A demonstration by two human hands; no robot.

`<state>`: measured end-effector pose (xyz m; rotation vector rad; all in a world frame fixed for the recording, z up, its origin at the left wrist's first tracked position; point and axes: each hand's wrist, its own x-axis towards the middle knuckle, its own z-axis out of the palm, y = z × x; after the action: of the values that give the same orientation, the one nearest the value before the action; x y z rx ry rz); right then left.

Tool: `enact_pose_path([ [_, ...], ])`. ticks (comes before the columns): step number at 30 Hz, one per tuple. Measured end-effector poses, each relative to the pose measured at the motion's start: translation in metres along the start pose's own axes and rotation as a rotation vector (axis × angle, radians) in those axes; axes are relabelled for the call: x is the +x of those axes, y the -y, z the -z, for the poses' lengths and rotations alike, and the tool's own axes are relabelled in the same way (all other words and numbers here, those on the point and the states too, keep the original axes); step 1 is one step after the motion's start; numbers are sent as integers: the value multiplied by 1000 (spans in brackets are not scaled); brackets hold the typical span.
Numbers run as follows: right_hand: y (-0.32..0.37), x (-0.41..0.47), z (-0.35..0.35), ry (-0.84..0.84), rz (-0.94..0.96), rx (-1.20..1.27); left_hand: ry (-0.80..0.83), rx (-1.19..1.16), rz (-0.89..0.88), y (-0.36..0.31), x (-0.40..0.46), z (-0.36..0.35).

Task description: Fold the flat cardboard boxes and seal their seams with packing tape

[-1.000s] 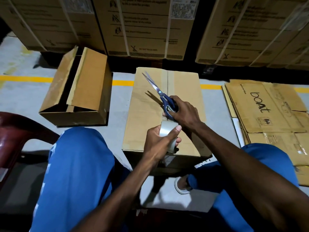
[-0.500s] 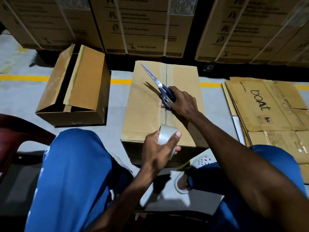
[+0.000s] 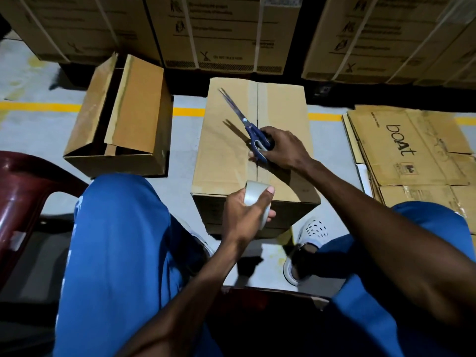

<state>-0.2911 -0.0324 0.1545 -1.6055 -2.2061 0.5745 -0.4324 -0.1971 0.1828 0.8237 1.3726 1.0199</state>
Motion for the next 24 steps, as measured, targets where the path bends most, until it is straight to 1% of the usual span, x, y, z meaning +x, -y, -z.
enact_pose_path([
  [1,-1,-5,4,82,-18,88,-4,0,1,2,-2,-1],
  [2,-1,-11,6,129,-14,121,-9,3,3,4,-4,-2],
  [3,0,-16,5,142,-6,102,-18,7,3,6,-6,-3],
  [5,2,-21,-3,95,-1,36,-42,-3,11,9,-10,-6],
  [9,5,-19,-25,-70,22,-64,-106,-48,65,16,-16,-7],
  [13,8,-18,-25,-134,57,-160,-104,-3,78,25,-20,-6],
  [16,12,-25,-30,-217,146,-245,-96,18,125,29,-14,-3],
  [18,14,-29,-32,-210,184,-248,-82,-10,234,31,-12,-2],
  [20,15,-30,-27,-195,181,-225,-43,-35,330,33,-9,-3],
  [24,15,-24,-22,-155,173,-223,-6,-38,355,42,-2,-4],
])
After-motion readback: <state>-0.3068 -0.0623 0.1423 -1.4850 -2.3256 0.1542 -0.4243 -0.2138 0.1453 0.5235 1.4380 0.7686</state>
